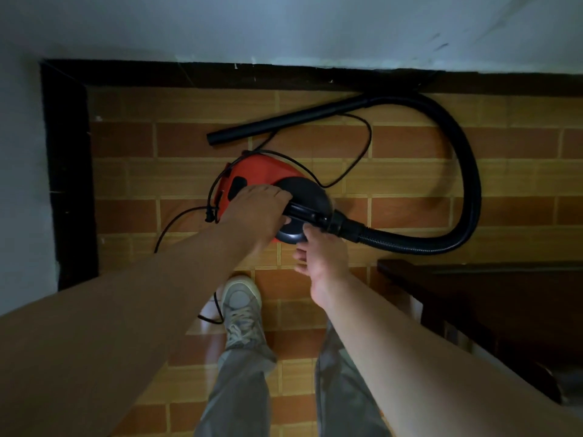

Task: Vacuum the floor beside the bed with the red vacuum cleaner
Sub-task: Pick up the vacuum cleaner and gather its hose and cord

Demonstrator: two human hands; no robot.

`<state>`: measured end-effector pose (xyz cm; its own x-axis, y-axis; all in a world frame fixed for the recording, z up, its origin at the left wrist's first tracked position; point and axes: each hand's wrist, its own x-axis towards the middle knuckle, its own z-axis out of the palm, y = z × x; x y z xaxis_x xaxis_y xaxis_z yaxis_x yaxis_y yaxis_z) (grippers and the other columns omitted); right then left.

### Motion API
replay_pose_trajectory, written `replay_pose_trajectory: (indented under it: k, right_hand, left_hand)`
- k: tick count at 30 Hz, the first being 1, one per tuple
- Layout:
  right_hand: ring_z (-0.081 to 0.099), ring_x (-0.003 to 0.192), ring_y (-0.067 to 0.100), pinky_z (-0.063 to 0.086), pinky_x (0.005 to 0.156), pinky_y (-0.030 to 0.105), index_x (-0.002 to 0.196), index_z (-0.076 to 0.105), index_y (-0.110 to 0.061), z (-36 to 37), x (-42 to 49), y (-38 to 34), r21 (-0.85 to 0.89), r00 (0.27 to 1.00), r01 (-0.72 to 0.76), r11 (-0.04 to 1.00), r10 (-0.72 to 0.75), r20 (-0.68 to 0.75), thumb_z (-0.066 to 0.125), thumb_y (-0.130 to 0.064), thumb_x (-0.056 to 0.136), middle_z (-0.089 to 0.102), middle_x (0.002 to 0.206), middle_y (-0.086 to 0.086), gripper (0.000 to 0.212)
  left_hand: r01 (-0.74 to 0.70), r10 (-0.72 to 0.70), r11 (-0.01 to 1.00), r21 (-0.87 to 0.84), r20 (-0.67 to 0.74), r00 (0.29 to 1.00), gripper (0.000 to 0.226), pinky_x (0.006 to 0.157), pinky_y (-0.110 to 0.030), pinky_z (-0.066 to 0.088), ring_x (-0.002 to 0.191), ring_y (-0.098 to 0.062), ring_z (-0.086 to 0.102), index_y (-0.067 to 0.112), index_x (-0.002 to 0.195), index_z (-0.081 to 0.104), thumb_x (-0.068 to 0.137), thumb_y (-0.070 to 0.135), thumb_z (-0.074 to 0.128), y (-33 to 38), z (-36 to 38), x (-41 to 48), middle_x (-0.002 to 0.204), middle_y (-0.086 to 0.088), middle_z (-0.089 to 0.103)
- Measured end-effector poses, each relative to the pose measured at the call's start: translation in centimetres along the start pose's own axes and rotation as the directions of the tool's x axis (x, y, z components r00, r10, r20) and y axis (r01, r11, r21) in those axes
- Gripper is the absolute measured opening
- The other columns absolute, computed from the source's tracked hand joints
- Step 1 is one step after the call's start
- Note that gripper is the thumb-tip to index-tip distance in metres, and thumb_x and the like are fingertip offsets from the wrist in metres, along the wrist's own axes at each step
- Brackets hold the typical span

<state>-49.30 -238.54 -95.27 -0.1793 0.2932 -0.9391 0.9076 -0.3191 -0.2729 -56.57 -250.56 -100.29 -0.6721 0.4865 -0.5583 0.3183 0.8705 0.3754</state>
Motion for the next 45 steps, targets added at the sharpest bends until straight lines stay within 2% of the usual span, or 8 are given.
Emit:
replay_pose_trajectory:
  k: [4, 11, 20, 27, 33, 35, 40, 45]
  right_hand:
    - [0.068, 0.094, 0.020, 0.055, 0.091, 0.042, 0.104, 0.061, -0.016, 1.7, 1.0, -1.2, 0.328, 0.984, -0.176, 0.928, 0.169, 0.049, 0.057, -0.046, 0.098, 0.070, 0.102, 0.006, 0.031]
    - [0.069, 0.078, 0.018, 0.053, 0.068, 0.029, 0.120, 0.061, -0.011, 2.8, 1.0, -4.2, 0.470, 0.959, -0.277, 0.838, 0.271, 0.083, 0.054, -0.028, 0.101, 0.069, 0.089, 0.008, 0.026]
    - [0.073, 0.074, 0.020, 0.055, 0.061, 0.030, 0.114, 0.062, -0.012, 0.3, 2.1, -4.2, 0.236, 0.975, -0.201, 0.951, 0.217, -0.041, 0.061, -0.022, 0.097, 0.071, 0.094, 0.012, 0.020]
    - [0.071, 0.083, 0.022, 0.058, 0.090, 0.041, 0.112, 0.061, -0.012, -2.2, 3.4, -3.3, 0.163, 0.975, -0.193, 0.967, 0.208, -0.076, 0.061, -0.023, 0.097, 0.070, 0.098, 0.013, 0.019]
    - [0.071, 0.084, 0.022, 0.058, 0.087, 0.042, 0.109, 0.061, -0.014, -3.4, 3.8, -2.9, 0.090, 0.983, -0.170, 0.981, 0.176, -0.055, 0.063, -0.028, 0.095, 0.071, 0.095, 0.011, 0.020]
    - [0.071, 0.084, 0.023, 0.058, 0.082, 0.042, 0.110, 0.062, -0.012, -3.8, 4.1, -2.6, 0.010, 0.986, -0.158, 0.987, 0.158, -0.058, 0.063, -0.035, 0.094, 0.072, 0.096, 0.011, 0.027]
    - [0.069, 0.063, 0.018, 0.060, 0.058, 0.033, 0.098, 0.064, -0.010, -5.2, 5.0, -1.7, -0.182, 0.983, -0.062, 0.981, 0.028, -0.181, 0.055, -0.066, 0.089, 0.074, 0.080, 0.009, 0.058]
    - [0.068, 0.058, 0.023, 0.057, 0.052, 0.032, 0.092, 0.068, -0.008, -6.2, 6.9, -2.4, -0.448, 0.916, 0.077, 0.891, -0.241, -0.321, 0.046, -0.076, 0.082, 0.071, 0.076, 0.010, 0.072]
  left_hand:
    - [-0.015, 0.015, 1.000, 0.004, 0.021, 1.000, 0.049, 0.116, -0.038, 0.031, 0.138, -0.022, 0.043, 0.019, 0.149, 0.043, 0.103, 0.035, 0.052, -0.1, -0.1, -0.2, 0.148, -0.003, 0.051]
    - [-0.051, 0.052, 0.998, 0.044, -0.023, 0.998, 0.027, 0.087, -0.034, 0.045, 0.104, -0.019, 0.056, 0.022, 0.127, 0.057, 0.102, 0.032, 0.049, 0.1, -0.6, -0.5, 0.117, 0.000, 0.061]
    - [-0.023, 0.024, 1.000, -0.015, 0.026, 0.999, 0.027, 0.080, -0.040, 0.055, 0.094, -0.017, 0.059, 0.022, 0.125, 0.055, 0.105, 0.038, 0.046, 1.8, 0.6, -1.1, 0.110, 0.001, 0.060]
    - [0.021, -0.014, 0.981, -0.195, 0.035, 0.999, 0.032, 0.085, -0.040, 0.054, 0.102, -0.017, 0.061, 0.024, 0.128, 0.059, 0.104, 0.042, 0.048, 3.4, 1.2, -0.9, 0.118, 0.005, 0.061]
    - [0.296, -0.346, 0.862, -0.411, -0.051, 0.937, 0.048, 0.106, -0.039, 0.042, 0.133, -0.025, 0.047, 0.018, 0.145, 0.045, 0.098, 0.021, 0.060, -0.6, 2.6, 1.4, 0.144, -0.006, 0.049]
    - [0.403, -0.455, 0.786, -0.469, 0.002, 0.890, 0.052, 0.103, -0.044, 0.049, 0.125, -0.030, 0.055, 0.015, 0.144, 0.044, 0.095, 0.019, 0.061, -2.3, 3.5, 2.3, 0.137, -0.011, 0.054]
    - [0.584, -0.610, 0.355, -0.730, 0.293, 0.736, 0.060, 0.091, -0.045, 0.056, 0.103, -0.029, 0.063, 0.010, 0.149, 0.034, 0.095, 0.021, 0.057, -4.4, 5.2, 3.0, 0.119, -0.012, 0.061]
    - [0.574, -0.616, 0.463, -0.675, 0.220, 0.756, 0.031, 0.098, -0.044, 0.053, 0.113, -0.029, 0.061, 0.014, 0.131, 0.053, 0.101, 0.019, 0.055, -5.8, 7.1, 2.4, 0.125, -0.006, 0.059]
